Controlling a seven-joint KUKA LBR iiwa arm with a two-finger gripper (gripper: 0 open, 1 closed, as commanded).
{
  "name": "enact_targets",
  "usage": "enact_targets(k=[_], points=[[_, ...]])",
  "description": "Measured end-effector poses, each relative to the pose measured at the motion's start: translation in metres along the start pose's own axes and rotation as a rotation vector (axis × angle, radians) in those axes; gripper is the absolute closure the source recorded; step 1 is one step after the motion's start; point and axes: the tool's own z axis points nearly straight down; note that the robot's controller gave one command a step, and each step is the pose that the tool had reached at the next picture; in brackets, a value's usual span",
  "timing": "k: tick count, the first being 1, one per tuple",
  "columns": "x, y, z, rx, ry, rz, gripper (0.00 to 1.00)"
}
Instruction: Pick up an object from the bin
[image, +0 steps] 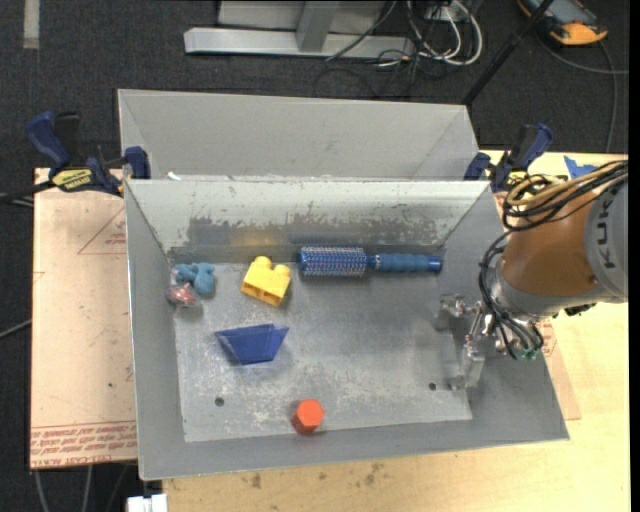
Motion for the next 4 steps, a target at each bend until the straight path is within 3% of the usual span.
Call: enact_targets(k=[1,2,3,4], points=[[-0.057,0.004,-0.036,-0.001,-0.012,0.370,0.00],[-0.108,0.083,-0.035,-0.005,-0.010,0.507,0.00],[-0.105,0.137,-0.007,0.005,-0.002,0.347,0.00],[-0.105,0.137,-0.008,0.007,0.000,0.345,0.00]])
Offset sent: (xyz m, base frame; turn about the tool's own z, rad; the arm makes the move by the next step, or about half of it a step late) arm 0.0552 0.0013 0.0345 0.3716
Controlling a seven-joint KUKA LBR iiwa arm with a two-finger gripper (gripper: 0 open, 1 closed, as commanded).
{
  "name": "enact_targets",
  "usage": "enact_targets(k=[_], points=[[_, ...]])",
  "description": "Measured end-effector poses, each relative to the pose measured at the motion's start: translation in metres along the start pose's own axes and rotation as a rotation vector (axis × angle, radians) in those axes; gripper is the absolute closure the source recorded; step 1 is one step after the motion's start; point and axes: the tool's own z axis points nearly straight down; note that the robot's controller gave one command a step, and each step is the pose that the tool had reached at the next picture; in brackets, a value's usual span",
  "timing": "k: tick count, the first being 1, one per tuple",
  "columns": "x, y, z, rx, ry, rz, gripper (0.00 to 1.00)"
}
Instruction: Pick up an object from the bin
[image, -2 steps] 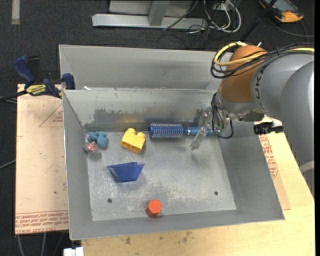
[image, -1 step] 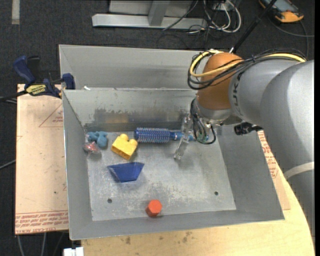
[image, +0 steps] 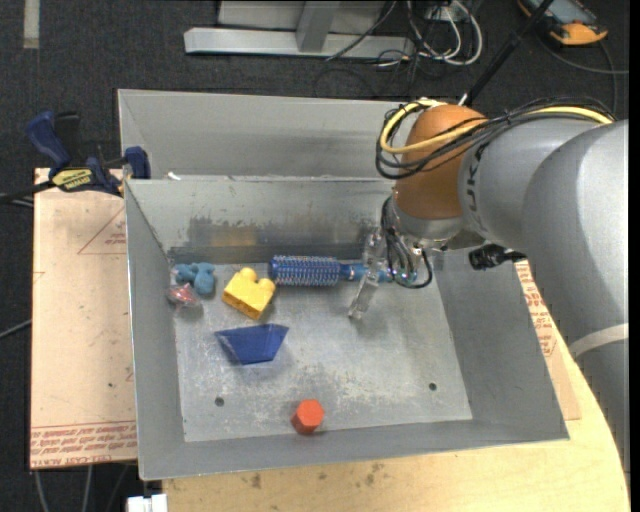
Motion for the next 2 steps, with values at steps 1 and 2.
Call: enact_targets(k=[1,2], points=[[-0.001,0.001,-0.001,-0.002,-0.006,0.000,1.00],[-0.002,0.002,-0.051,-0.008,-0.009,-0.002,1.00]])
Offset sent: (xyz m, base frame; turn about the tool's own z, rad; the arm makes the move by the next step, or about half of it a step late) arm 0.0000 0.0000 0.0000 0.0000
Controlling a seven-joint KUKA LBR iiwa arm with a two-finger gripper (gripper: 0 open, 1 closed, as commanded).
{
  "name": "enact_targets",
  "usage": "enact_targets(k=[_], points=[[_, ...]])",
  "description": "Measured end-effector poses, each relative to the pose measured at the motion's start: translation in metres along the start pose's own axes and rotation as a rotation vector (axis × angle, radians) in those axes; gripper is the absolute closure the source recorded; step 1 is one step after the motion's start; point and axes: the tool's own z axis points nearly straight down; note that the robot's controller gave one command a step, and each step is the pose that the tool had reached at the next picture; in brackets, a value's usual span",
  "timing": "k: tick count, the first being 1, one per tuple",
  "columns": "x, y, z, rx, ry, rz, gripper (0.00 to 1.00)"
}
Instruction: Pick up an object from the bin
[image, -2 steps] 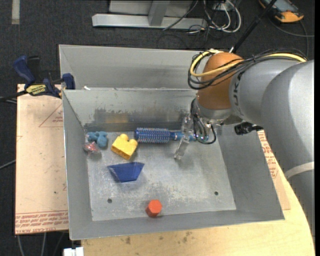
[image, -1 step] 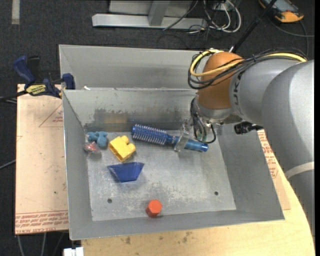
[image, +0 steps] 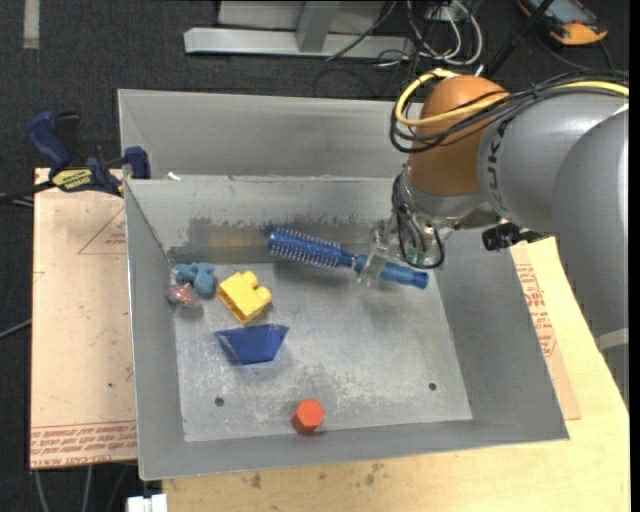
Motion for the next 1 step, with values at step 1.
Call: enact_targets(k=[1], points=[[-0.0001,0.0003,-0.0112,0.001,0.004,-0.003,1.00]])
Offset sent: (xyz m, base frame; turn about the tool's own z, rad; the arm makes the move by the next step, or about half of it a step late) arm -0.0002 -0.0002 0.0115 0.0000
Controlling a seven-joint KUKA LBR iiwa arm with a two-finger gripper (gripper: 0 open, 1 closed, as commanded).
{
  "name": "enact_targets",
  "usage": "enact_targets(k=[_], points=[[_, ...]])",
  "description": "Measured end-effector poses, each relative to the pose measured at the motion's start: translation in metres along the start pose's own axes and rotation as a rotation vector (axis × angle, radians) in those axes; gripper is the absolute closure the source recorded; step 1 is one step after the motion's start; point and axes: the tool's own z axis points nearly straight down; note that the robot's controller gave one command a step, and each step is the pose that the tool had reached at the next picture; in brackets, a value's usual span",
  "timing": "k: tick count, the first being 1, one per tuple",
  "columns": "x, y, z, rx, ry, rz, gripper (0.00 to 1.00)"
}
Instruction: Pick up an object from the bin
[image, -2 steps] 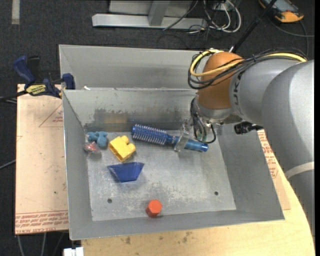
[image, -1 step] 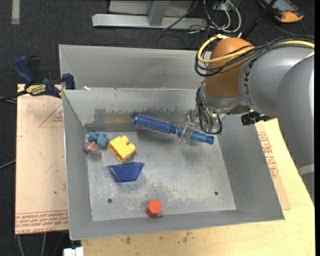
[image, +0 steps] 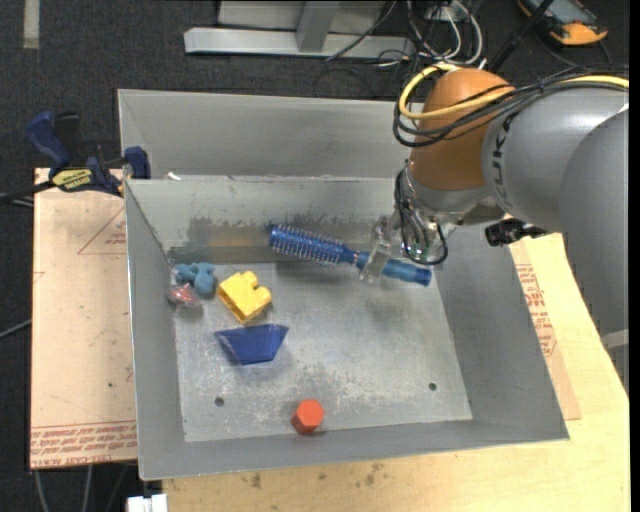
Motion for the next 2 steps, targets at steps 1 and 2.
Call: enact_targets(k=[1,2], points=[[0.000,0.000,-0.013,0.000,0.000,-0.002,1.00],[-0.001,0.001,-0.048,-0.001,-0.002,-0.005,1.00]])
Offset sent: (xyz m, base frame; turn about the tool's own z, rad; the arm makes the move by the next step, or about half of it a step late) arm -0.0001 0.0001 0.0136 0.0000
